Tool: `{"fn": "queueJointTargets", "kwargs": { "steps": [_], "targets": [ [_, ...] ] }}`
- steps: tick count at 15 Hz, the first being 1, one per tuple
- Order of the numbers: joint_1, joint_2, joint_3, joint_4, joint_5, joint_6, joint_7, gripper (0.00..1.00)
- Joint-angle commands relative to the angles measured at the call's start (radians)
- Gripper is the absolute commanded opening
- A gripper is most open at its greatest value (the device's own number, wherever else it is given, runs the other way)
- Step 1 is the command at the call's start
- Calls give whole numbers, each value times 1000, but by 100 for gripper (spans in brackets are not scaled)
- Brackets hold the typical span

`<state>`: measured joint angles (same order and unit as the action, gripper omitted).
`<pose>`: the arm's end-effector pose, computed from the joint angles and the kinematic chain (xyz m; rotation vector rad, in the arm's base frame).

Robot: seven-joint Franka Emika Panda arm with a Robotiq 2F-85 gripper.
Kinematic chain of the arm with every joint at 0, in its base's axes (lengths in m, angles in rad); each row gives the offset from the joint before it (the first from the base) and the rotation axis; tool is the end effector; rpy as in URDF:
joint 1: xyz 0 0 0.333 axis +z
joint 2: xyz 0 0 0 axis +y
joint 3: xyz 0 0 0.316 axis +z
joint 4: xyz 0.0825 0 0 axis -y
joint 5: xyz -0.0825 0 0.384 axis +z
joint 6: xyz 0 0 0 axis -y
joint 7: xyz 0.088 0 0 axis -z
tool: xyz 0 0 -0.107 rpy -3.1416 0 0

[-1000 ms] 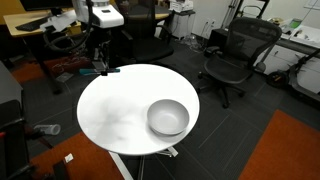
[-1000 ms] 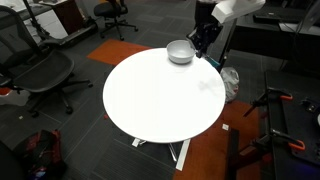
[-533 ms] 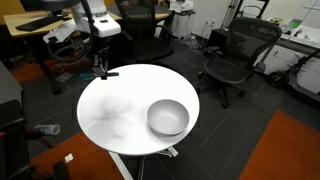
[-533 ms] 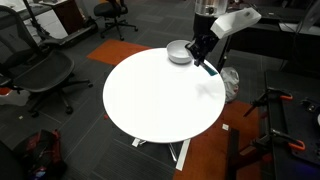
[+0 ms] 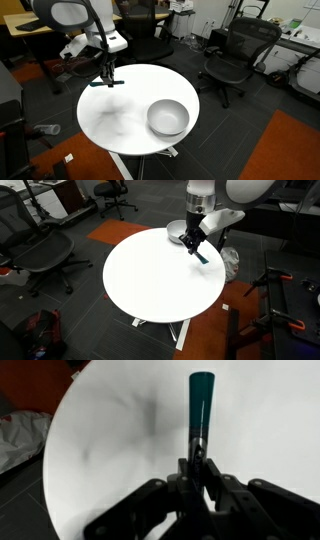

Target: Take the marker out of the bowl, place the marker back in the bowl then take the marker out of the bowl

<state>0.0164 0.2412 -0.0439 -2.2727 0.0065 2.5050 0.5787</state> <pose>0.5347 -0.0149 0.2501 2.9881 -0.9411 -0.0102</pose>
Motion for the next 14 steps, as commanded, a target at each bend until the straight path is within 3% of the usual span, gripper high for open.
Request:
{"fn": "queueJointTargets", "kwargs": {
  "steps": [1,14],
  "targets": [
    [30,87,-28,74,-11,30,36,5],
    [52,300,-55,246,33,44,5,5]
  ]
}}
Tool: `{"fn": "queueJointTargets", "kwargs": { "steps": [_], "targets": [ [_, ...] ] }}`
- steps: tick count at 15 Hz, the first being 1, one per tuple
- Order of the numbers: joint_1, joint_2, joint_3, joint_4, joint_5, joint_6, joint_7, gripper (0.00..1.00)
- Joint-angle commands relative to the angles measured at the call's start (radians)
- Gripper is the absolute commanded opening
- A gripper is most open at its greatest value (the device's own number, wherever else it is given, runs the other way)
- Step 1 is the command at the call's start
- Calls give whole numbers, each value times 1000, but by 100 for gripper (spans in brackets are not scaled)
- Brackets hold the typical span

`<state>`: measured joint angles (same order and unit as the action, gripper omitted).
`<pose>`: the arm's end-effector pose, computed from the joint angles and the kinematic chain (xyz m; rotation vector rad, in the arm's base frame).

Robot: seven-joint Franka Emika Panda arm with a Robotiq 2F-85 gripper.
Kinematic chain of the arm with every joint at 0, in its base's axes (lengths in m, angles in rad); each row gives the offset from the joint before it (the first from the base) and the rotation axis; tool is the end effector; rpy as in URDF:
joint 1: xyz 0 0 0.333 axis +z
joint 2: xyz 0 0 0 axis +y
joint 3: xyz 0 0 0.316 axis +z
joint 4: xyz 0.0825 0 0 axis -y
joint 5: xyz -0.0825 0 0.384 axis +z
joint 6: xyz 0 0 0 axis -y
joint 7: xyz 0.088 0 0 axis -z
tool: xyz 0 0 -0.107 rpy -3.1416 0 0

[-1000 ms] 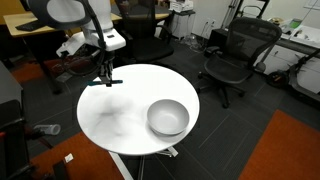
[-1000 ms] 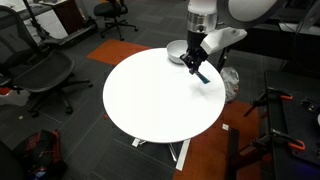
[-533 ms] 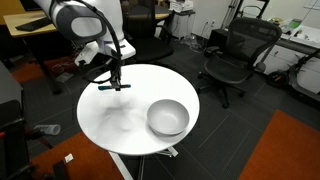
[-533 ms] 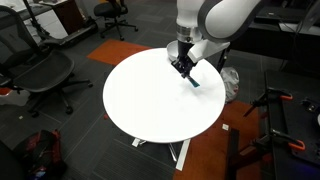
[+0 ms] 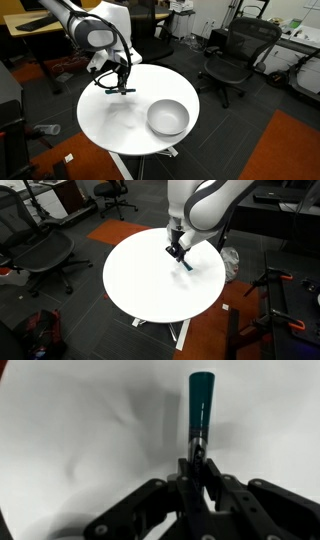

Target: Take the marker out of the bowl, place the marker back in the bowl then take the marker out of the bowl

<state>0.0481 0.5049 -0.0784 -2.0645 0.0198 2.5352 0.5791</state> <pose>0.5866 -0.0180 0.1824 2.9600 -0.9428 -0.0371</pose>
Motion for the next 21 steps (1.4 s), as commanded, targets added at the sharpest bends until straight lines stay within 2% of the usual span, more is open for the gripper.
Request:
{"fn": "queueJointTargets", "kwargs": {
  "steps": [1,10,11,12,14,19,21],
  "targets": [
    [20,46,-21,45,22,14,3,5],
    [20,89,-25,90,33,12,-1,5],
    [19,92,-25,96,34,5,-2,44],
    [18,95,-24,99,37,4,-3,45],
    [18,99,-25,103,40,3,-3,58],
    [14,70,-27,86,48,-31,-12,97],
    [7,45,-25,69,52,-37,-26,100]
  ]
}}
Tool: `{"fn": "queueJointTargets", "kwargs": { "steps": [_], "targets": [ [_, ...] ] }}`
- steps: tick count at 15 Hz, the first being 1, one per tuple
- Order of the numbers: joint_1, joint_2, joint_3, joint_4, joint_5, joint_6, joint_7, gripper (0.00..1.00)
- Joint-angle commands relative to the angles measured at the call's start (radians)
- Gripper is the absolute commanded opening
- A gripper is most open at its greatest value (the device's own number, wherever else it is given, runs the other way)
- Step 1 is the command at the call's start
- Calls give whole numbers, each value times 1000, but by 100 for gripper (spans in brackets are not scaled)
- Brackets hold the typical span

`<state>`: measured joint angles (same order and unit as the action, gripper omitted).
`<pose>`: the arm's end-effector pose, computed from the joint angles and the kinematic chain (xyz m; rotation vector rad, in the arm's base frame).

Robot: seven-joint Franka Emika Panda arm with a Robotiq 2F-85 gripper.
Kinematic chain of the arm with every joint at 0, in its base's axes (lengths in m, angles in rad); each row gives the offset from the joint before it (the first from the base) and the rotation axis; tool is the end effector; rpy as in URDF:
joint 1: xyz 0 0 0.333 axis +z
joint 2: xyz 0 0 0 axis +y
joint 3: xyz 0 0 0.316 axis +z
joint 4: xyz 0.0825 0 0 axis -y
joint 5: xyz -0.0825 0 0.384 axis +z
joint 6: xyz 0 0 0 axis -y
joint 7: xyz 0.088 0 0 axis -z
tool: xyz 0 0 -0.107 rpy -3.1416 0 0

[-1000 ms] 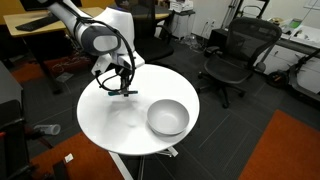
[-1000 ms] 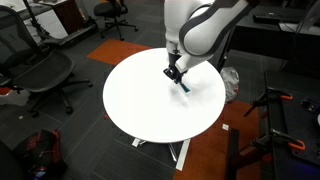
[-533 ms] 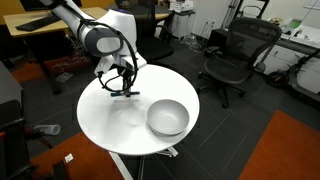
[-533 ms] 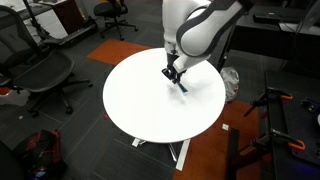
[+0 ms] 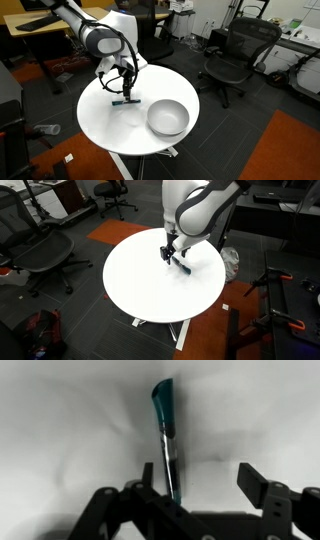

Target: Take the marker out of the bowl, place the marker back in the bowl then take the marker out of the bowl

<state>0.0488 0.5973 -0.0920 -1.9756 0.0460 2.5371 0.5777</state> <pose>0.6062 -0.0261 0.1601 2.9474 -0.9836 -0.0380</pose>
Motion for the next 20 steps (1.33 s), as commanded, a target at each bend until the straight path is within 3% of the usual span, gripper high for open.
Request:
{"fn": "queueJointTargets", "kwargs": {
  "steps": [1,20],
  "targets": [
    [8,-60,-16,-30,23,-42,-23,100],
    [-106,-497,-10,-303,72,-83,-271,100]
  ]
}}
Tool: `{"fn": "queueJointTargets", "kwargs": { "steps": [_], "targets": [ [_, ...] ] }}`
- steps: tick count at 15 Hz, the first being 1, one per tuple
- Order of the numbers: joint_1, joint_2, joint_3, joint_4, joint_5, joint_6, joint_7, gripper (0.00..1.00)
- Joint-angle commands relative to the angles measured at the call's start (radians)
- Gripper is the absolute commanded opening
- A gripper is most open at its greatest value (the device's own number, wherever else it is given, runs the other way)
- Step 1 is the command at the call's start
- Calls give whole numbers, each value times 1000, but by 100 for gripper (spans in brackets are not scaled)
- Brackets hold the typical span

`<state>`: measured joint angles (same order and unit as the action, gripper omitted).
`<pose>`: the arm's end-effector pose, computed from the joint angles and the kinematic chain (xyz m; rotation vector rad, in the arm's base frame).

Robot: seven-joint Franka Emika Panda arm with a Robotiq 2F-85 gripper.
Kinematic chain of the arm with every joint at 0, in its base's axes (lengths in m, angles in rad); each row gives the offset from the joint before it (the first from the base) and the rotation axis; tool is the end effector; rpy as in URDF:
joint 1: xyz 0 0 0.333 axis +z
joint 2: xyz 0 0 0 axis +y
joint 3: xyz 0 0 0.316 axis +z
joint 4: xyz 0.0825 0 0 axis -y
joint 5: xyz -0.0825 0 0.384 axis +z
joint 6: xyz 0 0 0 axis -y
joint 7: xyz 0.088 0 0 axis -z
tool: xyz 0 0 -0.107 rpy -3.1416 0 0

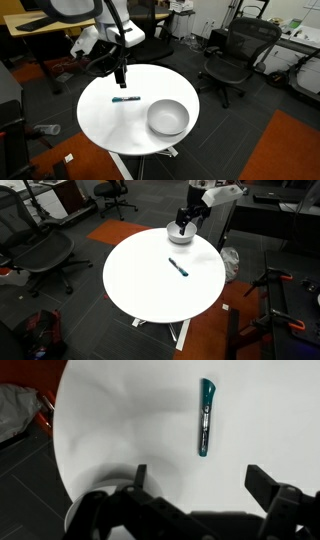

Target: Take the marker out of the bowl, place the marker back in the bowl then take the marker out of the bowl

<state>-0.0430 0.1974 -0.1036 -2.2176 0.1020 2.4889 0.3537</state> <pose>0.5493 -0.0813 0.2948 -2.9601 0.8773 -0.1090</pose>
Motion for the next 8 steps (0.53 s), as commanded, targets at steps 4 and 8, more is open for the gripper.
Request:
{"fn": "queueJointTargets", "kwargs": {
  "steps": [4,8],
  "targets": [
    [-20,-150,5,-84,17,-45,-57,100],
    [-16,-118,5,-59,-1,-26,-18,100]
  ]
}}
